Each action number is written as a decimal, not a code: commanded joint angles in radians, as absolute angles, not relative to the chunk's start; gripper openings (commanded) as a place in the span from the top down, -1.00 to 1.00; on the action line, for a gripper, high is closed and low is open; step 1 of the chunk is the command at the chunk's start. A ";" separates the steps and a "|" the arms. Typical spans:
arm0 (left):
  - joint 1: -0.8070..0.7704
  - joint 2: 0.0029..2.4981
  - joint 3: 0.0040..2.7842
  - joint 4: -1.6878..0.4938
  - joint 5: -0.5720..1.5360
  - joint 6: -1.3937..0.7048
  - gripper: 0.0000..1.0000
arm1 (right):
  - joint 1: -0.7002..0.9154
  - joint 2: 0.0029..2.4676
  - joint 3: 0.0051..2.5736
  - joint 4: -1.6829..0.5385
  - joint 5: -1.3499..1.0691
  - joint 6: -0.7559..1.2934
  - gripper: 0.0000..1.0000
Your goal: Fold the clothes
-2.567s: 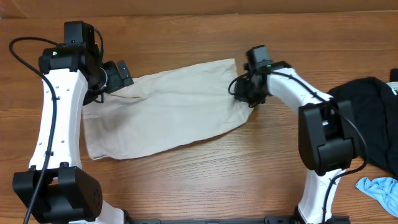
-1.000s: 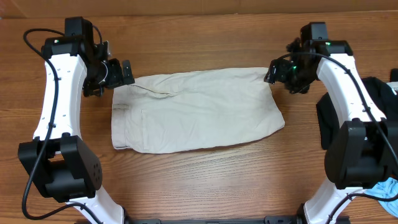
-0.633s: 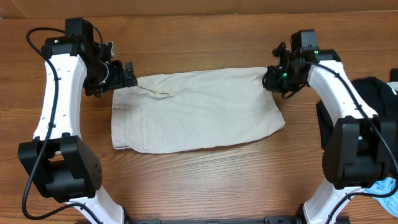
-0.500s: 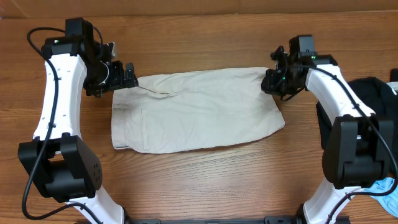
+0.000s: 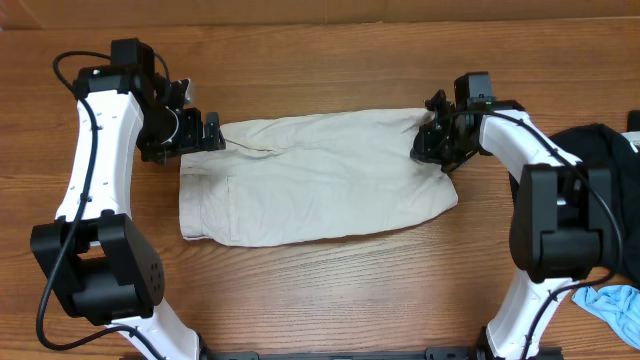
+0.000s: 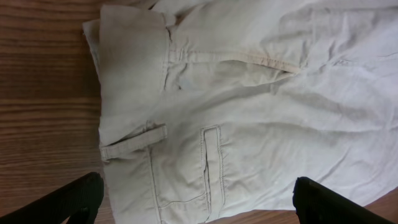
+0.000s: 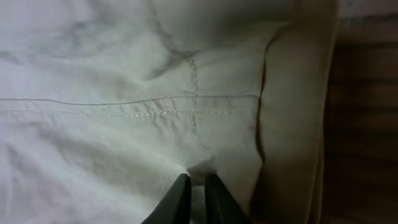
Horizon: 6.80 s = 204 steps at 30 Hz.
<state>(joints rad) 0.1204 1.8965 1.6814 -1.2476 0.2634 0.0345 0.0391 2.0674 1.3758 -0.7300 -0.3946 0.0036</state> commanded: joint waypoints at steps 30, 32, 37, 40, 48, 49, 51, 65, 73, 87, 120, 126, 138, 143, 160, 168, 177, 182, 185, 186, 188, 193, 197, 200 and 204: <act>0.291 1.897 1.164 -0.793 0.393 0.100 -0.99 | 0.033 2.092 1.362 -0.815 -0.360 0.004 0.56; 0.291 1.897 1.132 -0.747 0.393 0.092 -0.98 | 0.033 2.092 1.362 -0.817 -0.357 0.003 0.56; 0.278 1.897 1.060 -0.624 0.403 0.063 -0.96 | 0.033 2.092 1.362 -0.816 -0.357 0.003 0.56; 0.258 1.898 1.029 -0.575 0.446 0.063 -0.96 | 0.033 2.092 1.362 -0.813 -0.356 0.003 0.56; 0.161 1.898 0.961 -0.484 0.340 -0.038 -0.75 | 0.033 2.092 1.362 -0.813 -0.356 0.003 0.56; 0.157 1.898 0.957 -0.480 0.311 -0.064 -0.65 | 0.033 2.092 1.362 -0.813 -0.356 0.003 0.56; 0.157 1.898 0.955 -0.483 0.249 -0.123 -0.11 | 0.033 2.092 1.362 -0.813 -0.356 0.003 0.56; 0.202 1.895 1.172 -0.731 0.126 -0.194 0.92 | 0.033 2.092 1.363 -0.860 -0.368 0.003 0.69; 0.205 1.895 1.573 -1.081 0.131 -0.078 0.92 | 0.036 2.092 1.363 -0.911 -0.477 0.024 0.74; 0.125 1.895 1.965 -1.336 0.184 0.033 0.92 | 0.110 2.092 1.370 -0.880 -0.559 0.063 0.76; -0.409 2.172 1.952 -1.188 0.185 -0.148 0.92 | 0.020 1.918 1.626 -1.041 -0.605 0.083 0.80; -0.461 2.175 1.952 -1.147 0.185 -0.158 -0.91 | -0.027 1.917 1.626 -1.046 -0.609 0.083 0.77; -0.479 2.175 2.114 -1.301 0.204 -0.033 -1.00 | -0.130 1.887 1.678 -1.086 -0.661 0.078 0.45; -0.481 2.175 2.168 -1.471 -0.023 -0.082 -1.00 | -0.150 1.886 1.709 -1.135 -0.656 0.044 0.42; -0.525 2.179 1.861 -1.198 0.181 -0.199 0.67 | -0.153 1.886 1.709 -1.161 -0.586 0.029 0.29; -0.665 2.187 1.845 -1.089 0.163 -0.161 0.63 | -0.153 1.886 1.709 -1.166 -0.577 0.029 0.25; -0.740 2.273 1.787 -1.015 0.115 -0.175 0.67 | -0.153 1.886 1.709 -1.179 -0.554 0.028 0.24; -0.732 2.291 1.788 -1.013 0.125 -0.184 0.74 | -0.153 1.886 1.709 -1.185 -0.551 0.025 0.24; -0.727 2.289 1.802 -1.025 0.131 -0.184 0.75 | -0.153 1.886 1.709 -1.184 -0.552 0.027 0.24; -0.726 2.287 1.808 -1.037 0.131 -0.184 0.74 | -0.153 1.886 1.709 -1.184 -0.553 0.033 0.21; -0.726 2.281 1.828 -1.074 0.131 -0.179 0.72 | -0.153 1.886 1.709 -1.180 -0.564 0.038 0.12; -0.726 2.272 1.950 -1.229 0.131 -0.095 0.41 | -0.153 1.886 1.709 -1.156 -0.562 0.100 -0.25; -0.726 2.272 2.098 -1.367 0.123 -0.066 -0.11 | -0.153 1.886 1.709 -1.135 -0.570 0.131 -0.42; -0.723 2.272 2.210 -1.459 0.109 -0.066 -0.43 | -0.153 1.886 1.709 -1.136 -0.570 0.131 -0.46; -0.713 2.272 2.291 -1.534 0.059 -0.067 -0.67 | -0.153 1.886 1.708 -1.146 -0.569 0.131 -0.56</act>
